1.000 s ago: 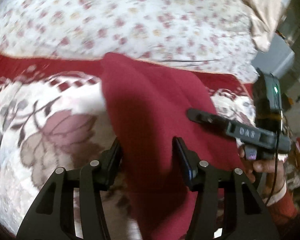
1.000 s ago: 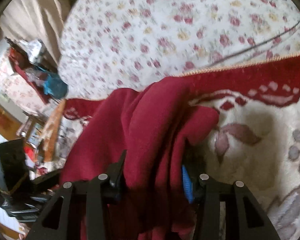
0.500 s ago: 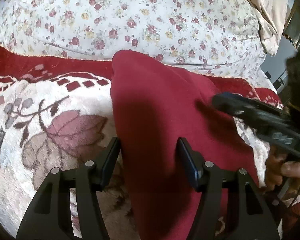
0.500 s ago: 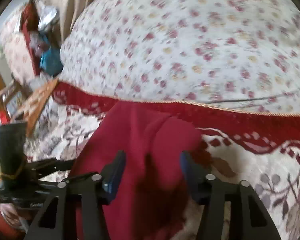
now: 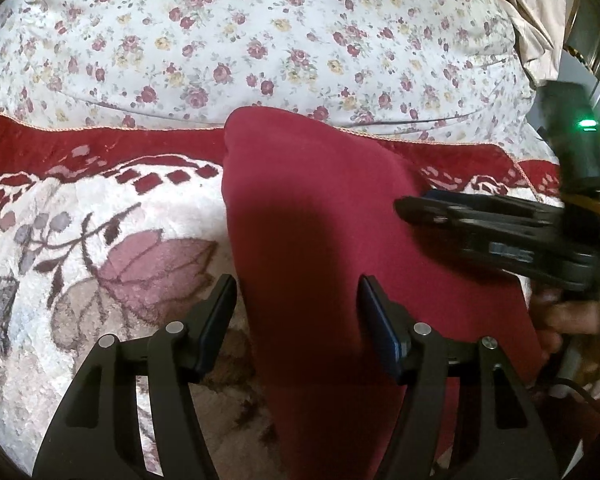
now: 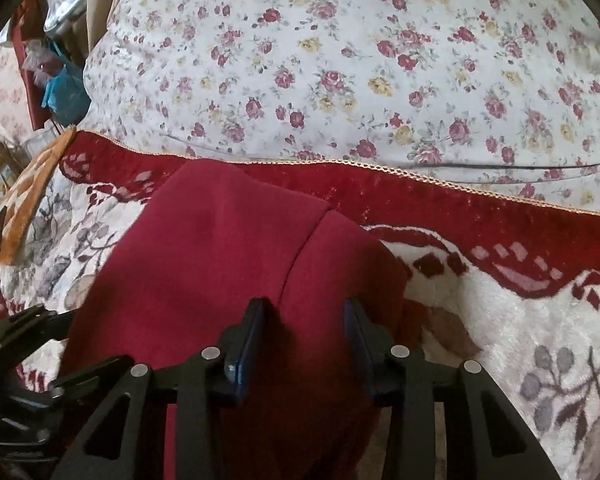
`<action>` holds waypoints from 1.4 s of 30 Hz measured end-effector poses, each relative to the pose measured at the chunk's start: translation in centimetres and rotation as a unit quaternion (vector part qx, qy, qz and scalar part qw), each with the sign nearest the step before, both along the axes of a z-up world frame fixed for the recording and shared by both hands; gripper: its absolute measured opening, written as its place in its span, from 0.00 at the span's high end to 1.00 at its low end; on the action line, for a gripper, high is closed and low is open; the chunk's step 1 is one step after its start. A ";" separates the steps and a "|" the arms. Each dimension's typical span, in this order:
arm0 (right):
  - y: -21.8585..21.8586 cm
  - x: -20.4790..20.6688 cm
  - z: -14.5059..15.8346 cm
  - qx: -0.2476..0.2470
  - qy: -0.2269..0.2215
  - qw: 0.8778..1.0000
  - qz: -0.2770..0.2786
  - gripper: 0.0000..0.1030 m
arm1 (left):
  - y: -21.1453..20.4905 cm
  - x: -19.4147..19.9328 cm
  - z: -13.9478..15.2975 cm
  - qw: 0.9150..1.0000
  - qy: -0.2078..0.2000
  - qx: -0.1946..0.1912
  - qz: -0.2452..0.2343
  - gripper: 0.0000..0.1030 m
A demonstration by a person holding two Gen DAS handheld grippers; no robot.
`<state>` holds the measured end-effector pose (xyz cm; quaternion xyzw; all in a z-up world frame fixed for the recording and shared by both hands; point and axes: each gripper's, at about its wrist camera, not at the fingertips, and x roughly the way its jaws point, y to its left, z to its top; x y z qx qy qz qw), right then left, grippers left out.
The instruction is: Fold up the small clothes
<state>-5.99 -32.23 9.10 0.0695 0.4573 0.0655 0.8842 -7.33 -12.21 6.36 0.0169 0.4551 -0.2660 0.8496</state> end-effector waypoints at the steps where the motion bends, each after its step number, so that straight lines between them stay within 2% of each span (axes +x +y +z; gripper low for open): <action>1: 0.2 -0.7 0.6 0.000 -0.006 1.000 0.002 0.62 | 0.0 -0.1 0.0 1.000 -0.004 0.002 0.001 0.38; 4: 1.2 -3.5 2.4 0.002 -0.026 0.999 0.024 0.62 | -0.1 -0.5 0.0 1.000 -0.014 0.007 0.003 0.38; 7: 1.9 -6.1 2.7 0.002 -0.032 0.999 0.028 0.62 | -0.2 -0.8 0.1 1.000 -0.024 0.011 0.006 0.38; 9: 2.2 -7.4 2.0 -0.004 -0.028 0.999 0.026 0.62 | -0.2 -1.0 0.0 1.000 -0.026 0.010 0.009 0.38; 12: 2.4 -8.5 -0.7 -0.018 0.001 1.000 0.023 0.62 | -0.2 -1.2 -0.1 1.000 -0.023 0.006 0.011 0.35; 13: 2.2 -8.8 -1.3 -0.013 -0.003 1.000 0.017 0.62 | -0.3 -1.3 -0.1 1.000 -0.024 0.008 0.014 0.35; 19: 2.7 -9.9 -0.2 -0.013 -0.010 1.000 0.007 0.62 | -0.1 -3.0 1.2 0.998 -0.054 0.032 0.031 0.35; 21: 2.8 -10.4 0.9 -0.020 -0.022 1.000 -0.001 0.59 | 0.0 -3.7 1.9 0.997 -0.066 0.033 0.036 0.35; 23: 2.9 -11.1 2.4 -0.031 -0.051 0.998 -0.018 0.48 | 0.2 -4.3 2.6 0.995 -0.080 0.036 0.041 0.35; 27: 2.7 -11.7 4.6 -0.033 -0.086 0.993 -0.068 0.35 | 0.4 -5.1 3.2 0.992 -0.103 0.049 0.050 0.35; 34: 3.6 -11.4 4.8 -0.060 -0.088 0.991 -0.083 0.26 | 1.5 -5.1 3.3 0.989 -0.121 0.045 0.067 0.35; 42: 3.6 -11.0 4.7 -0.056 -0.085 0.991 -0.090 0.19 | 2.2 -4.7 3.3 0.987 -0.131 0.040 0.080 0.35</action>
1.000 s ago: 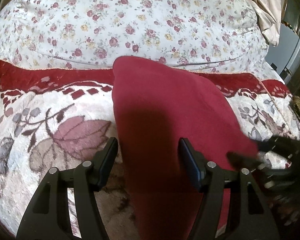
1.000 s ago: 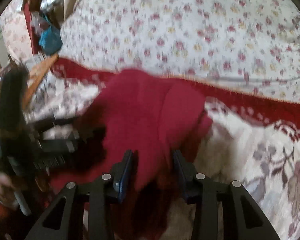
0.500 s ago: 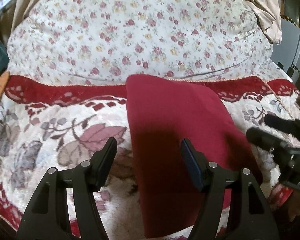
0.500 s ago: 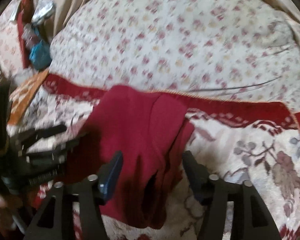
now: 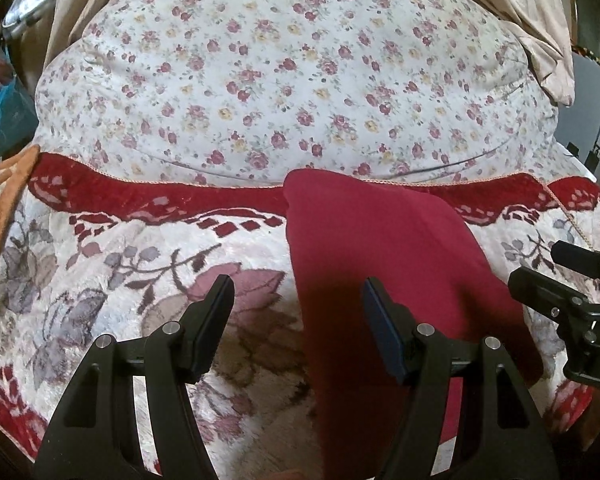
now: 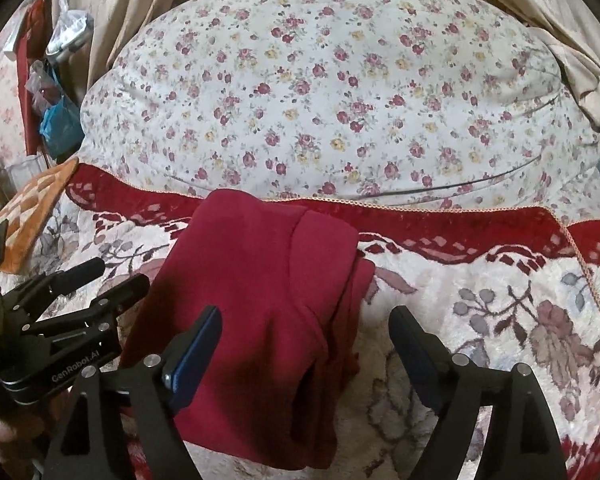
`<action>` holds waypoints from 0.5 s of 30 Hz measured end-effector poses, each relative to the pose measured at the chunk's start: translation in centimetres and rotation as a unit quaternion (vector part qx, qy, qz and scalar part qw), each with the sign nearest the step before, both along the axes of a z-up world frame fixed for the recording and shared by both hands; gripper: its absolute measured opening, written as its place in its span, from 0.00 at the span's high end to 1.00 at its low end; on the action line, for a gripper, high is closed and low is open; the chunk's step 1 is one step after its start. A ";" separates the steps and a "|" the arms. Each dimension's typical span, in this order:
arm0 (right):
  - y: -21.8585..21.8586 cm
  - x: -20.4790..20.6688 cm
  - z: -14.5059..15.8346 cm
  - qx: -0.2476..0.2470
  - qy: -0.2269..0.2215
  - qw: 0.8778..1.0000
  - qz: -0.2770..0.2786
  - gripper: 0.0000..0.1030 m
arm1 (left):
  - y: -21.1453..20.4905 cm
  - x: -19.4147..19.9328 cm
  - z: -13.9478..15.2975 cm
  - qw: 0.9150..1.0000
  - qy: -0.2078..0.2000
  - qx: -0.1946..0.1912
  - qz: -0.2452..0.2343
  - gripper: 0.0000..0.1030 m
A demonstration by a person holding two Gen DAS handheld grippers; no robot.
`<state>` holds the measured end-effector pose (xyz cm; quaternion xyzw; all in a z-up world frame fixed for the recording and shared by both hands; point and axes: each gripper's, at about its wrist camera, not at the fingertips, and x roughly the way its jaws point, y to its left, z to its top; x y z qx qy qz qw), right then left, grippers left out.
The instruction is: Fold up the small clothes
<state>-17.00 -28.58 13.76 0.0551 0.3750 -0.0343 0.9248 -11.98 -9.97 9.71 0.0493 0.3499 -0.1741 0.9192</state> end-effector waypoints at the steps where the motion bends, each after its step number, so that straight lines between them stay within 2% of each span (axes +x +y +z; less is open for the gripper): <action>1: 0.0 0.0 0.0 0.001 -0.001 1.000 -0.001 0.19 | 0.0 0.1 -0.1 1.000 0.001 0.001 0.001 0.35; 8: -0.2 0.3 -0.4 0.012 0.005 1.000 -0.003 0.12 | -0.2 0.2 -0.2 1.000 0.001 0.001 0.000 0.35; 9: -0.2 0.3 -0.5 0.014 0.006 1.000 -0.003 0.12 | -0.2 0.2 -0.2 1.000 0.001 0.002 0.000 0.33; 11: -0.3 0.3 -0.6 0.017 0.008 1.000 -0.003 0.11 | -0.3 0.1 -0.3 1.000 0.000 0.000 -0.003 0.24; 15: -0.3 0.4 -0.6 0.017 0.010 1.000 -0.003 0.10 | -0.4 0.1 -0.2 1.000 0.001 -0.002 -0.004 0.24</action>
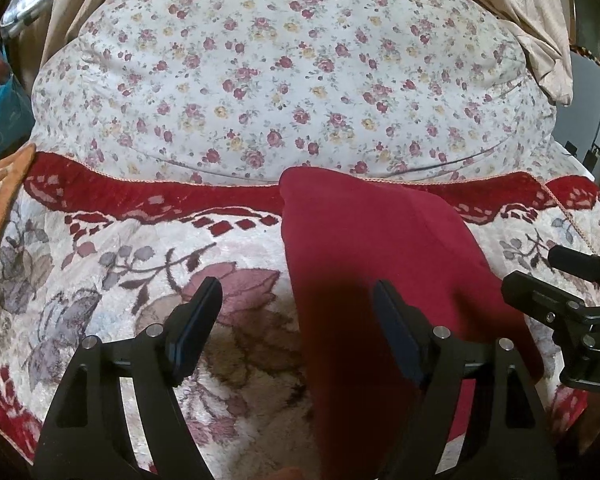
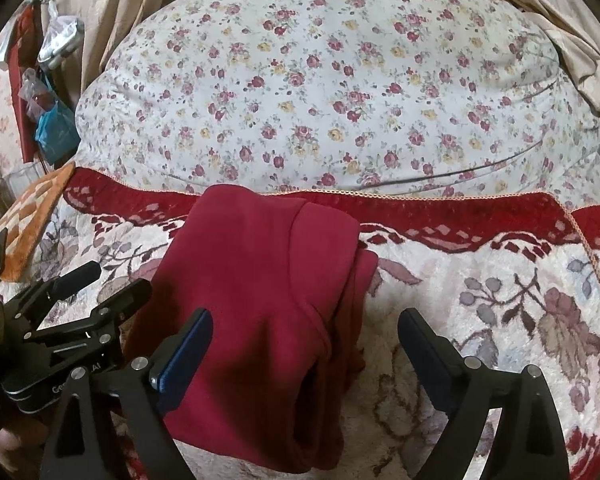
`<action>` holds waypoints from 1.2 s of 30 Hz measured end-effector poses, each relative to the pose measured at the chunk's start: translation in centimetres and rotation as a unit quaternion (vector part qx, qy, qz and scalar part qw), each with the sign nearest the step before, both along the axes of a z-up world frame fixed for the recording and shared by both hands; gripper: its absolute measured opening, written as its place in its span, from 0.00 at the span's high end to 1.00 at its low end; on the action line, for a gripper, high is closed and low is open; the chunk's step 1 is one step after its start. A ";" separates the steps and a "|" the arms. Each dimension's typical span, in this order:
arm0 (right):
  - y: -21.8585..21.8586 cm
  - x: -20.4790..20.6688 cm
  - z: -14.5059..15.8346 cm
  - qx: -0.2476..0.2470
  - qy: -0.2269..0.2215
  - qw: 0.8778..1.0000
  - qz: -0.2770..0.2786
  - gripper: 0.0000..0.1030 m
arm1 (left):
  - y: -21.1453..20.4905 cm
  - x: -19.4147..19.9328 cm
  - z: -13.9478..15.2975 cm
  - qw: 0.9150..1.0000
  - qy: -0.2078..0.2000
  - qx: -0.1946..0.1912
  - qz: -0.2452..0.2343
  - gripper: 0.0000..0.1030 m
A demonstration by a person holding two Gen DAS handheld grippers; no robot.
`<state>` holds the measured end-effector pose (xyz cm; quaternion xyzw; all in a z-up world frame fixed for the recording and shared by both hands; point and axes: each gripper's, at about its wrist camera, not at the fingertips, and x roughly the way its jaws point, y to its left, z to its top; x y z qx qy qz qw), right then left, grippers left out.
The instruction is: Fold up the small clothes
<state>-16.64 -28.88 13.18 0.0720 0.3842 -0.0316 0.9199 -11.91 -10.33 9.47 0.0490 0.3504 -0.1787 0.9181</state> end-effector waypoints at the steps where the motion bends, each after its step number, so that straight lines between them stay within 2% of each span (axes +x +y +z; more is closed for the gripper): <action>1: 0.0 0.0 0.0 -0.001 0.001 1.000 0.000 0.10 | 0.0 0.0 0.0 1.000 0.001 0.001 0.000 0.24; 36: -0.6 1.1 -0.8 0.000 0.009 1.000 -0.002 0.10 | 0.6 0.9 0.1 1.000 -0.002 0.004 0.015 0.24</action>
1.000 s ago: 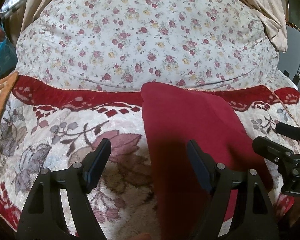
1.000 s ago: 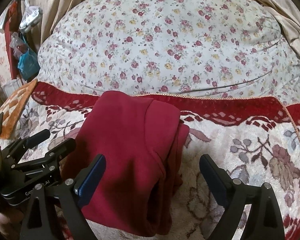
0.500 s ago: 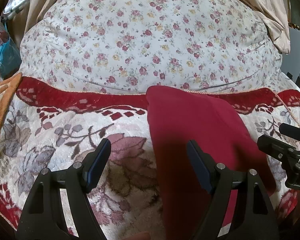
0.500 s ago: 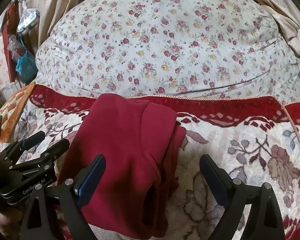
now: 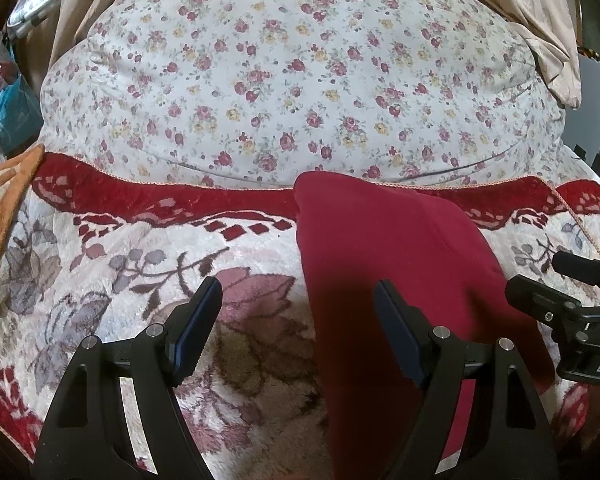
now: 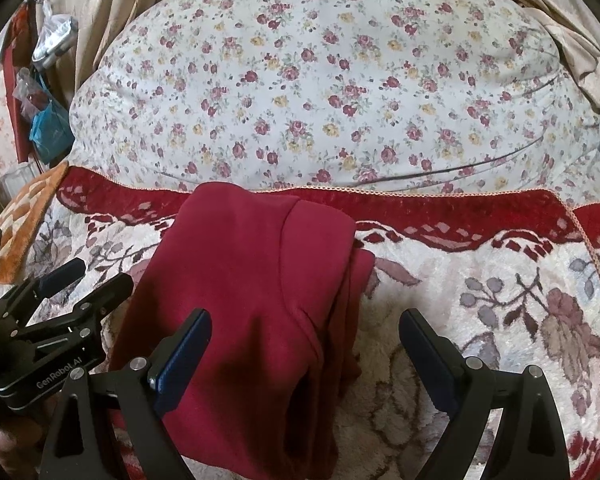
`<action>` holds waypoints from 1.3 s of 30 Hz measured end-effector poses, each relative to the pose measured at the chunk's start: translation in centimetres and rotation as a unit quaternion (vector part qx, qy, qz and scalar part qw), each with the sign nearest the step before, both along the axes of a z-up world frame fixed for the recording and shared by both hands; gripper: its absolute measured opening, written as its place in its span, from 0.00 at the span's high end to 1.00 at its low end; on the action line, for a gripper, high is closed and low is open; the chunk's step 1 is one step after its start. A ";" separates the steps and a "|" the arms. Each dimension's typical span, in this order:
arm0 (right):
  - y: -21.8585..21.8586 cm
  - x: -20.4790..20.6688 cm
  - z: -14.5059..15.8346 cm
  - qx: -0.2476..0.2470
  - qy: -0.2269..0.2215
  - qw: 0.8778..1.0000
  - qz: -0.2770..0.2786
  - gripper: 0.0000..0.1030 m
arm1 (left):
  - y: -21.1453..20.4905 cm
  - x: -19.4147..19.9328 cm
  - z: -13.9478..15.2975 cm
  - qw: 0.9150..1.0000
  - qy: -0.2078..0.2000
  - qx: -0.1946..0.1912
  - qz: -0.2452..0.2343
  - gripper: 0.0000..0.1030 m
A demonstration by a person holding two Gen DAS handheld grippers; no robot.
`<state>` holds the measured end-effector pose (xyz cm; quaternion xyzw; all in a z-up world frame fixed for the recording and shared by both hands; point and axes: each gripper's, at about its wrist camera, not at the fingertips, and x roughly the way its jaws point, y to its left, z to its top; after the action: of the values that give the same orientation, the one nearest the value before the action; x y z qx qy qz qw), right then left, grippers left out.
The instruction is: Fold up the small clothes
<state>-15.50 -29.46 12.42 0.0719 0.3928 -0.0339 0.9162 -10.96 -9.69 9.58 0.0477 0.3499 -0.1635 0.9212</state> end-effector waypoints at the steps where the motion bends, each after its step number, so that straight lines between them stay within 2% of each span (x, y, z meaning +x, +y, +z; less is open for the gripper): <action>1: 0.0 0.1 -0.1 0.000 0.001 1.000 0.000 0.10 | 0.0 -0.1 0.0 1.000 -0.001 0.001 0.000 0.24; 39: -0.1 1.1 -1.2 0.010 0.017 1.000 0.002 0.09 | -0.1 0.4 -0.7 1.000 0.007 0.004 0.000 0.24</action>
<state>-14.37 -29.59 11.21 0.0796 0.4083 -0.0293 0.9089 -10.58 -9.75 8.88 0.0503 0.3569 -0.1622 0.9186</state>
